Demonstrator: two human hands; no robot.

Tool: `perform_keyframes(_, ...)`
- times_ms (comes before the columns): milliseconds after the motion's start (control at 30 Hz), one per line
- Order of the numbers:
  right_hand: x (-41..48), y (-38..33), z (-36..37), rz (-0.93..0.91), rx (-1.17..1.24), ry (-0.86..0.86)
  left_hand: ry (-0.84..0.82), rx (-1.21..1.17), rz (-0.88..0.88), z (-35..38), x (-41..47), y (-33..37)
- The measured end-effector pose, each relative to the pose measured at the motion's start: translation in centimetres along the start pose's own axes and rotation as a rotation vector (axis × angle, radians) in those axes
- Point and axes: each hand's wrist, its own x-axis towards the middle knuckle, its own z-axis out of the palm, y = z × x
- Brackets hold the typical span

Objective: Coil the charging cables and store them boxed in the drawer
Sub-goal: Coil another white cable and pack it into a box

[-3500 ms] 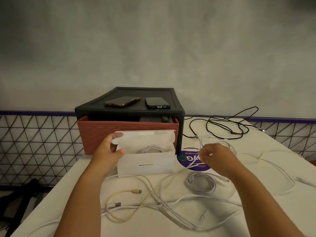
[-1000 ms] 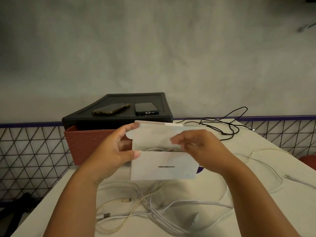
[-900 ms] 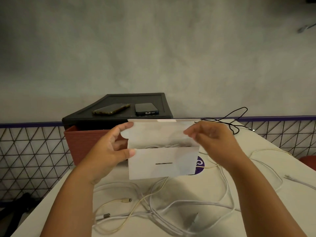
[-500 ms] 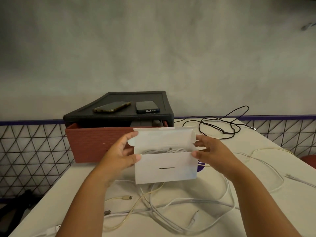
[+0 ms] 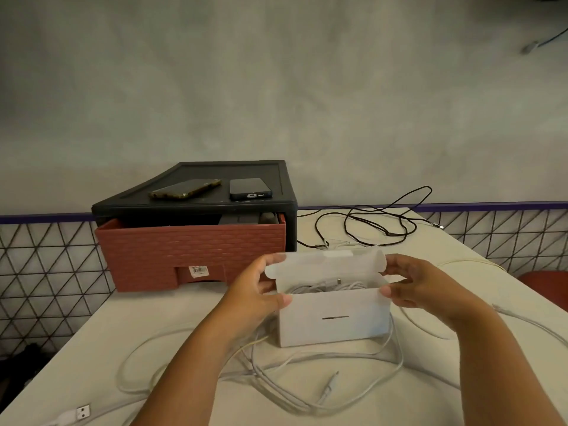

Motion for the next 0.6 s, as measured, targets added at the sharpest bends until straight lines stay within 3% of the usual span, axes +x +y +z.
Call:
perform_keyframes(367, 1.0, 1.0, 0.9, -0.035, 0.079, 0.055, 0.167, 0.046, 0.062, 0.8, 0.8, -1.9)
perform_keyframes(600, 1.7, 1.9, 1.6, -0.007, 0.138, 0.085, 0.105, 0.159, 0.045, 0.9, 0.9, -2.4)
